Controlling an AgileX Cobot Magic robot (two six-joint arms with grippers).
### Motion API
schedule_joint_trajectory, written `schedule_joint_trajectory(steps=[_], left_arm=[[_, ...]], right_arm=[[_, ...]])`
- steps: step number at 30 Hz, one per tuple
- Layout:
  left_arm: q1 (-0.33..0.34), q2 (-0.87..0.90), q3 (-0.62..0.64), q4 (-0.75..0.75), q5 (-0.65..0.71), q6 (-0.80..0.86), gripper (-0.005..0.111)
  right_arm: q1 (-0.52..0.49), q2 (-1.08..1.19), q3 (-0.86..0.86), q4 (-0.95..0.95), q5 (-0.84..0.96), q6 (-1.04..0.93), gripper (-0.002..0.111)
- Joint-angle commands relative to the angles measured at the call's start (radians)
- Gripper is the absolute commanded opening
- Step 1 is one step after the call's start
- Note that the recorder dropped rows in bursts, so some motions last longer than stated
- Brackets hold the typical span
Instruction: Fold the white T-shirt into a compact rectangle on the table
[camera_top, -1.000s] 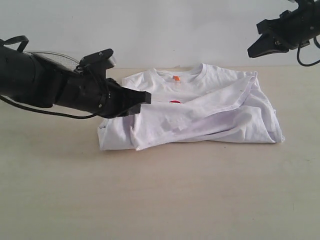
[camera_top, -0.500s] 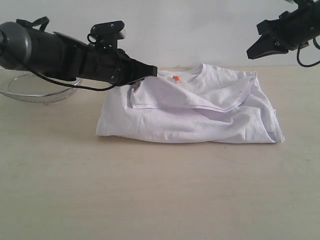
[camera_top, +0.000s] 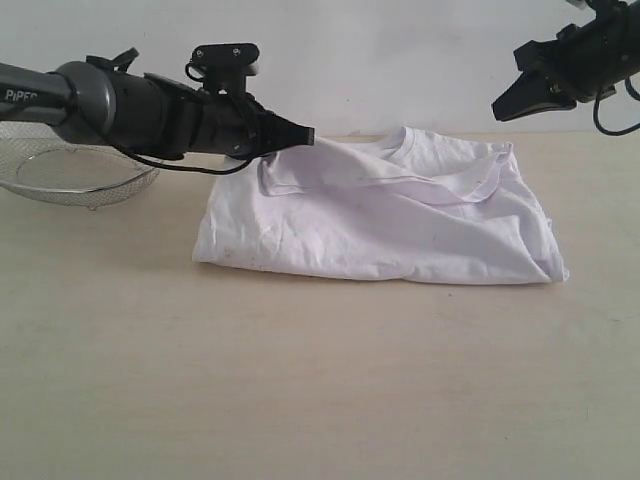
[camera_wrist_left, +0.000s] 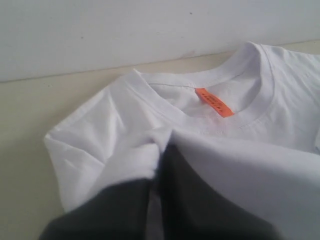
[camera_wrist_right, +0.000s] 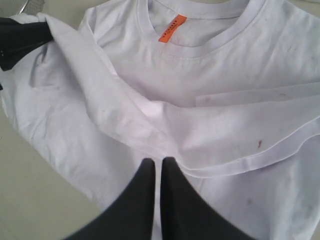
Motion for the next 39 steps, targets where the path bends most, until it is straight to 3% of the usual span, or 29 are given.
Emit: schedule_joint_trajectory(steps=[1,5,7,13,16,18,20,25,27,32,35,39], left_arm=[[0.007,0.015,-0.01,-0.002,-0.019,0.007,0.004],[0.007,0.035,-0.014,-0.002,-0.008,0.007,0.005],[0.009,0.049,-0.025,-0.002,0.029,0.007,0.012],[0.009,0.088,-0.088,-0.004,0.015,0.005,0.063],[0.009,0.088,-0.112,-0.011,-0.072,0.003,0.075],[0.009,0.088,-0.134,-0.011,-0.076,0.003,0.075],[0.009,0.088,-0.152,-0.016,0.017,-0.015,0.073],[0.009,0.088,-0.147,-0.002,0.164,-0.024,0.038],[0.021,0.088,-0.147,0.054,0.169,-0.024,0.032],[0.079,0.088,-0.09,0.068,0.211,-0.024,0.032],[0.107,0.088,-0.084,0.068,0.39,-0.081,0.042],[0.109,0.088,-0.084,0.096,0.467,-0.127,0.054]], right_arm=[[-0.001,-0.016,-0.006,-0.004,0.012,-0.011,0.0],[-0.001,-0.016,-0.006,-0.004,0.037,-0.011,0.0],[-0.001,-0.016,-0.006,-0.007,0.055,-0.011,0.0],[-0.001,-0.016,-0.006,-0.013,0.062,-0.011,0.0],[-0.001,-0.016,-0.006,-0.013,0.054,-0.015,0.0],[-0.001,-0.016,-0.006,-0.013,0.052,-0.015,0.0],[-0.001,-0.016,-0.006,-0.013,0.052,-0.019,0.0],[-0.001,-0.016,-0.006,-0.013,0.079,-0.019,0.0],[-0.001,-0.016,-0.006,-0.013,0.081,-0.019,0.0],[-0.001,-0.016,-0.006,-0.013,0.081,-0.019,0.0],[-0.001,-0.016,-0.006,-0.013,0.071,-0.019,0.0],[-0.001,-0.016,-0.006,-0.013,0.077,-0.019,0.0]])
